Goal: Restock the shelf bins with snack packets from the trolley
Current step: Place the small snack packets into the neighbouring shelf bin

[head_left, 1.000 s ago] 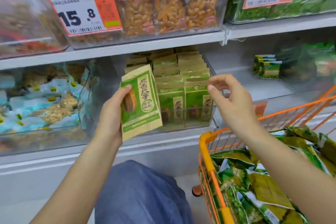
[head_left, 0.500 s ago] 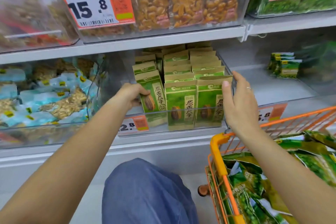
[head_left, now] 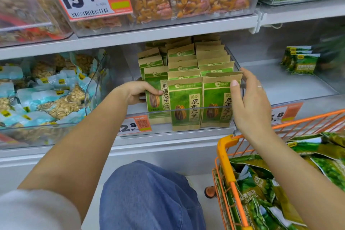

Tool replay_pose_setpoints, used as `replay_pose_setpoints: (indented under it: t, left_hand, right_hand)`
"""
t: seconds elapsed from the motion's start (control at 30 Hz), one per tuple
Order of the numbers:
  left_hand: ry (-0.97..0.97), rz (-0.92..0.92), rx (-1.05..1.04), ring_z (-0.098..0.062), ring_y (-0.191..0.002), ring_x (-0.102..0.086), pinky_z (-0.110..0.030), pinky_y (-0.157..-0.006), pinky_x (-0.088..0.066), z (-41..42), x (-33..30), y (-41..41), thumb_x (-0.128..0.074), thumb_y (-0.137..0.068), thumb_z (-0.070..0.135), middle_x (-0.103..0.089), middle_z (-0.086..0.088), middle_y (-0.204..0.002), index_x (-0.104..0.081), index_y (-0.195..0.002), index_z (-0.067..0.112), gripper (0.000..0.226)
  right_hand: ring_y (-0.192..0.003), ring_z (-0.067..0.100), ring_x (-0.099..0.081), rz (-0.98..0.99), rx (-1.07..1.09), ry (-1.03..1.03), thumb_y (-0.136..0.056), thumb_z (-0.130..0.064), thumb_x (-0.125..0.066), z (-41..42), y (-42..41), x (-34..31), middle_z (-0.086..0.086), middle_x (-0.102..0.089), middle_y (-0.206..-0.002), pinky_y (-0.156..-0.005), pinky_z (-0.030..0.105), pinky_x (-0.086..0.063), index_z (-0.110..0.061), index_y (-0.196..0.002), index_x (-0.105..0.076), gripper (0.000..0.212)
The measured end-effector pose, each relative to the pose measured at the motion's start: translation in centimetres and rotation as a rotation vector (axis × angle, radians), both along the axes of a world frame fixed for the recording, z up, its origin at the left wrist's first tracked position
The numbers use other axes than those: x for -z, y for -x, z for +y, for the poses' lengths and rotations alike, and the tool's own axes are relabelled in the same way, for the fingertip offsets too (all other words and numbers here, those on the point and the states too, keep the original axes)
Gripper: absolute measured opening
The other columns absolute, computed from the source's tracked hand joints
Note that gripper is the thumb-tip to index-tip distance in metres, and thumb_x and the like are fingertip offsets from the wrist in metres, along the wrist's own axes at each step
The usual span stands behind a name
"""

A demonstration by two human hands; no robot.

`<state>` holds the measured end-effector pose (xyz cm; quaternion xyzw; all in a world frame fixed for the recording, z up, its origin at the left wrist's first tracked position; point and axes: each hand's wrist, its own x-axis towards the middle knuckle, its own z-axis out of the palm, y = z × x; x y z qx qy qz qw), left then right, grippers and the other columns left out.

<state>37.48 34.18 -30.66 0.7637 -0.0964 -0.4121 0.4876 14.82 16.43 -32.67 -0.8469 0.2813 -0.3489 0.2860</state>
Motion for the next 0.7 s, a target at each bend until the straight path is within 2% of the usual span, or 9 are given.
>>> replay_pose_setpoints:
  t: [0.07,0.13,0.2,0.27,0.33,0.4,0.47,0.57,0.7]
  left_hand:
    - [0.044,-0.020,0.040,-0.017,-0.087,-0.064,-0.033,-0.093,-0.044,0.0,0.1,0.2,-0.074,-0.055,0.006,-0.074,0.004,-0.081,-0.066,-0.095,0.014,0.041]
    - [0.053,-0.061,0.072,-0.017,-0.092,-0.064,-0.033,-0.093,-0.044,0.1,0.5,0.0,-0.079,-0.055,0.004,-0.075,0.005,-0.086,-0.067,-0.097,0.016,0.046]
    - [0.021,-0.108,0.094,-0.015,-0.092,-0.063,-0.032,-0.092,-0.044,0.3,0.8,-0.2,-0.079,-0.062,0.005,-0.074,0.006,-0.084,-0.067,-0.094,0.016,0.036]
    - [-0.033,-0.156,0.137,-0.012,-0.087,-0.065,-0.027,-0.083,-0.048,0.5,0.9,-0.1,-0.074,-0.074,0.003,-0.073,0.006,-0.080,-0.067,-0.091,0.015,0.022]
    - [-0.074,-0.193,0.182,-0.009,-0.079,-0.066,-0.022,-0.072,-0.049,0.5,0.8,0.1,-0.072,-0.078,0.002,-0.073,0.009,-0.074,-0.066,-0.089,0.016,0.019]
    - [-0.107,-0.253,0.174,-0.011,-0.078,-0.065,-0.024,-0.073,-0.049,0.6,1.0,0.0,-0.074,-0.078,0.004,-0.071,0.010,-0.068,-0.064,-0.088,0.017,0.019]
    - [-0.107,-0.320,0.124,-0.016,-0.085,-0.065,-0.030,-0.080,-0.051,0.5,1.3,-0.3,-0.077,-0.076,0.005,-0.071,0.007,-0.076,-0.063,-0.093,0.017,0.025]
    - [-0.044,-0.421,-0.003,-0.020,-0.099,-0.064,-0.035,-0.086,-0.052,0.1,1.9,-0.7,-0.080,-0.071,0.002,-0.069,0.003,-0.098,-0.058,-0.113,0.016,0.049]
    - [-0.027,-0.669,-0.108,-0.021,-0.112,-0.059,-0.028,-0.090,-0.045,-0.6,2.3,-1.2,-0.086,-0.066,0.006,-0.063,-0.004,-0.119,-0.048,-0.128,0.008,0.073]
  right_hand:
    - [-0.122,0.025,-0.049,-0.003,0.002,0.003,-0.096,-0.050,-0.026,0.0,0.0,0.1,0.005,-0.053,-0.135,-0.094,0.043,-0.043,-0.020,-0.143,-0.038,0.057]
    - [-0.121,0.025,-0.049,-0.005,0.002,0.004,-0.096,-0.049,-0.026,0.0,-0.1,0.1,0.006,-0.053,-0.135,-0.093,0.042,-0.043,-0.021,-0.143,-0.039,0.056]
    - [-0.121,0.025,-0.049,-0.009,-0.002,0.000,-0.096,-0.049,-0.026,0.1,0.0,0.0,0.006,-0.053,-0.135,-0.093,0.043,-0.043,-0.021,-0.142,-0.039,0.056]
    - [-0.122,0.024,-0.049,-0.008,-0.007,-0.004,-0.096,-0.050,-0.026,0.0,0.1,0.0,0.006,-0.053,-0.135,-0.094,0.042,-0.042,-0.021,-0.143,-0.039,0.056]
    - [-0.122,0.024,-0.049,-0.004,-0.012,-0.003,-0.096,-0.050,-0.026,0.0,0.2,0.1,0.006,-0.053,-0.135,-0.094,0.041,-0.042,-0.021,-0.143,-0.038,0.057]
    - [-0.123,0.024,-0.048,-0.004,-0.016,-0.004,-0.096,-0.049,-0.026,0.0,0.2,0.0,0.006,-0.052,-0.136,-0.094,0.041,-0.042,-0.021,-0.143,-0.038,0.056]
    - [-0.123,0.024,-0.048,-0.009,-0.019,-0.005,-0.096,-0.049,-0.027,0.0,0.1,0.0,0.006,-0.052,-0.136,-0.095,0.041,-0.042,-0.021,-0.143,-0.038,0.056]
    - [-0.123,0.023,-0.047,-0.011,-0.020,-0.010,-0.095,-0.049,-0.027,-0.1,0.2,0.1,0.006,-0.052,-0.136,-0.096,0.041,-0.041,-0.020,-0.143,-0.039,0.057]
    - [-0.124,0.022,-0.047,-0.012,-0.023,-0.008,-0.096,-0.048,-0.027,-0.1,0.2,0.1,0.005,-0.052,-0.137,-0.096,0.040,-0.040,-0.020,-0.143,-0.039,0.056]
